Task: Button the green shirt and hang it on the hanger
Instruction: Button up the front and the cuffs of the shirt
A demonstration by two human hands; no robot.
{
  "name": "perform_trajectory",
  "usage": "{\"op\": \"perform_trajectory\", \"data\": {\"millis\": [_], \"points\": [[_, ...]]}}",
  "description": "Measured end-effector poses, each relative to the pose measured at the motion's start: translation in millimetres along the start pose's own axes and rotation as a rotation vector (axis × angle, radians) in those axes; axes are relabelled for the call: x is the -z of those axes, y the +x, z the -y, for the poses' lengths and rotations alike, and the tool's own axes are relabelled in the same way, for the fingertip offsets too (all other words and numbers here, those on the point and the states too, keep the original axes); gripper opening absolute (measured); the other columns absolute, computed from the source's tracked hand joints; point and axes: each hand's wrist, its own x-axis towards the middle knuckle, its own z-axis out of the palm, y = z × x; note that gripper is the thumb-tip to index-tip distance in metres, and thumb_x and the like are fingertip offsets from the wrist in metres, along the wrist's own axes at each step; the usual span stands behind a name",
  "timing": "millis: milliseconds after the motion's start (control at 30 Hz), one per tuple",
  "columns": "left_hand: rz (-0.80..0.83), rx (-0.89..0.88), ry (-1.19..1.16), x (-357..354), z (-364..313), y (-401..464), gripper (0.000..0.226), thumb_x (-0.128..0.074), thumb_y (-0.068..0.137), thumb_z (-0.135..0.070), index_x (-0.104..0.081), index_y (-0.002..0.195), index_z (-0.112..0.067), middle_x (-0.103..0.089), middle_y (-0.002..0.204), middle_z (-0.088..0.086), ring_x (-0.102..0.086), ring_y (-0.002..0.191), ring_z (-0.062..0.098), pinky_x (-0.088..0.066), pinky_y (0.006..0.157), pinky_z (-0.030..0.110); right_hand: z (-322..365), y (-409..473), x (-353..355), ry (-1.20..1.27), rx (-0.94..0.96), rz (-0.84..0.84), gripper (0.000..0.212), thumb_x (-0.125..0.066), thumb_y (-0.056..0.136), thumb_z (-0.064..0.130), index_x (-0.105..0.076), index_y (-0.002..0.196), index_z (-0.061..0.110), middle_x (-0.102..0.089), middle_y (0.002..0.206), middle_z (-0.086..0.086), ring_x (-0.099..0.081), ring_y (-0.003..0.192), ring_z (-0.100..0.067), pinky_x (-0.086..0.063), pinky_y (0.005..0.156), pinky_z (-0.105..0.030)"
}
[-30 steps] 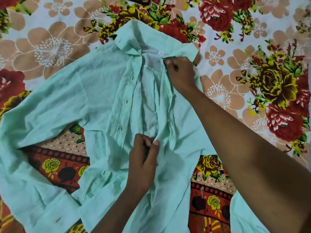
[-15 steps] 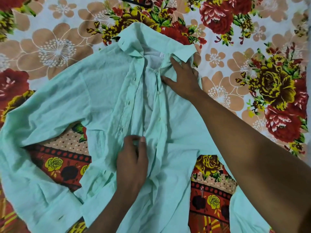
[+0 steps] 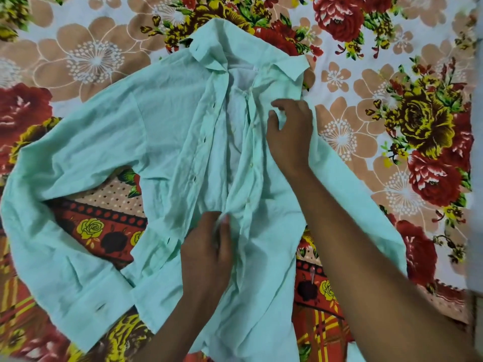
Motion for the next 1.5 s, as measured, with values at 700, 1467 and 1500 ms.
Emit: {"op": "perform_trajectory", "data": {"millis": [700, 1467, 1500], "points": [[-0.041, -0.025, 0.419, 70.6, 67.5, -11.4, 0.065, -0.080, 0.083, -0.033, -0.055, 0.138, -0.010, -0.055, 0.134, 0.016, -0.045, 0.125, 0.039, -0.033, 0.102, 0.048, 60.0, -219.6, 54.0, 0.421, -0.569, 0.507, 0.026, -0.075, 0.093, 0.033, -0.063, 0.109, 0.018, -0.070, 0.092, 0.008, -0.068, 0.081, -0.003, -0.054, 0.071, -0.019], [0.071, -0.149, 0.265, 105.3, 71.9, -59.1, 0.074, -0.068, 0.083, -0.002, -0.041, 0.149, -0.020, -0.067, 0.132, 0.010, -0.067, 0.082, 0.039, -0.042, 0.059, 0.034, 147.4, -216.5, 54.8, -0.207, 0.018, 0.315, 0.042, -0.056, 0.103, 0.038, -0.058, 0.135, 0.012, -0.061, 0.126, -0.009, -0.052, 0.124, -0.029, -0.048, 0.095, -0.040], [0.099, -0.164, 0.271, 103.3, 68.3, -62.2, 0.080, -0.068, 0.077, 0.003, -0.040, 0.148, -0.020, -0.066, 0.132, 0.011, -0.067, 0.078, 0.041, -0.045, 0.055, 0.037, 152.9, -204.4, 44.0, -0.084, 0.017, 0.316, 0.044, -0.058, 0.102, 0.039, -0.057, 0.137, 0.012, -0.061, 0.128, -0.009, -0.052, 0.126, -0.029, -0.047, 0.099, -0.040]]}}
